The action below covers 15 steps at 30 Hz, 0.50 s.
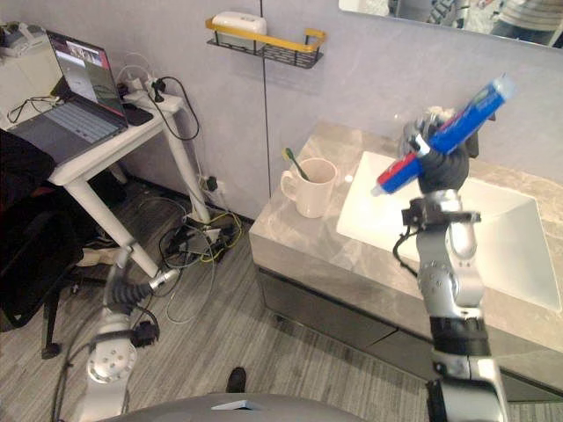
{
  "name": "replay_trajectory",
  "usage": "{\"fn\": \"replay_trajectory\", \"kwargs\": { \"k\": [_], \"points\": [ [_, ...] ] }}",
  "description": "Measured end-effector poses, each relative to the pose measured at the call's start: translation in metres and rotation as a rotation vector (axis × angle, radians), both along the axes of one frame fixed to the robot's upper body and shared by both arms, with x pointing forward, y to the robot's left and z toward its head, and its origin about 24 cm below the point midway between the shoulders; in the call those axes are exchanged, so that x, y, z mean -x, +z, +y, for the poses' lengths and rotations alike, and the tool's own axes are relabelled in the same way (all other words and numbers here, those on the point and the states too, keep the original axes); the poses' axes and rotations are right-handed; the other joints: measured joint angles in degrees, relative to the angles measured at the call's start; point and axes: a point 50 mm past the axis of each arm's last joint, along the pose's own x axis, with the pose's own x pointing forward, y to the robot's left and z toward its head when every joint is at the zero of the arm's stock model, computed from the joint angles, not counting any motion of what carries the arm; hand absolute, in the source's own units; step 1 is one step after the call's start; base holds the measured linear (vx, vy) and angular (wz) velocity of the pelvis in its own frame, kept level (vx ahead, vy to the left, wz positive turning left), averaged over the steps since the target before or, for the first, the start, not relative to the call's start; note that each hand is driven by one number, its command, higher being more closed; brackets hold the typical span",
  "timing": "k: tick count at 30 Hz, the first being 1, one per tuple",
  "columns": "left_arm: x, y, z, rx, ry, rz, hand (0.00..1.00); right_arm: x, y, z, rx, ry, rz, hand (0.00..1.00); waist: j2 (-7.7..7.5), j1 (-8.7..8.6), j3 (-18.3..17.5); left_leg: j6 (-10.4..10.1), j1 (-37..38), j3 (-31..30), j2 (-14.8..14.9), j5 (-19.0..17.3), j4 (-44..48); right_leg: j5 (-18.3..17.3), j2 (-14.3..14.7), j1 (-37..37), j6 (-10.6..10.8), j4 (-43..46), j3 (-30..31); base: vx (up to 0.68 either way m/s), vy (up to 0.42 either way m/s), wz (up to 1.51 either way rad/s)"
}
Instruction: Organize washtable
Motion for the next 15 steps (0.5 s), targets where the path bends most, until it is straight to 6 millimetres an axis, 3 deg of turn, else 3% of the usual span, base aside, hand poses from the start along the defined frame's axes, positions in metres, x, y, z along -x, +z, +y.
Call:
{"fn": "replay_trajectory", "kwargs": {
  "k": [3, 8, 11, 15],
  "points": [
    [0.014, -0.045, -0.017, 0.093, -0.053, 0.201, 0.0, -0.017, 0.027, 0.006, 0.067, -0.015, -0.048, 1.0, -0.16, 0.24, 0.2, 0.1, -0.3, -0.1, -0.2, 0.1, 0.0, 0.0, -0.2, -0.3, 0.0, 0.1, 0.0, 0.01, 0.006, 0.01],
    [0.033, -0.09, -0.048, 0.177, -0.199, 0.455, 0.0, -0.03, 0.062, 0.024, 0.158, -0.005, -0.125, 1.0, -1.02, 0.84, 0.8, 0.1, -0.5, 0.0, 0.0, 0.1, 0.0, 0.0, 0.0, -0.6, 0.0, 0.1, 0.1, 0.0, 0.0, 0.0],
    [0.039, -0.101, -0.05, 0.203, -0.196, 0.525, 0.0, -0.033, 0.072, 0.035, 0.205, 0.001, -0.157, 1.0, -1.69, 1.06, 1.2, 0.1, -0.6, 0.2, 0.4, 0.1, 0.0, 0.1, 0.2, -0.8, 0.0, 0.1, 0.3, -0.01, -0.012, -0.04],
    [0.039, -0.104, -0.045, 0.221, -0.164, 0.537, 0.0, -0.04, 0.063, 0.045, 0.264, 0.006, -0.116, 1.0, -2.56, 1.8, 1.8, -0.1, -0.7, 0.3, 0.8, 0.2, 0.0, 0.1, 0.7, -1.0, -0.1, 0.1, 0.5, -0.01, -0.008, -0.02]
  ]
}}
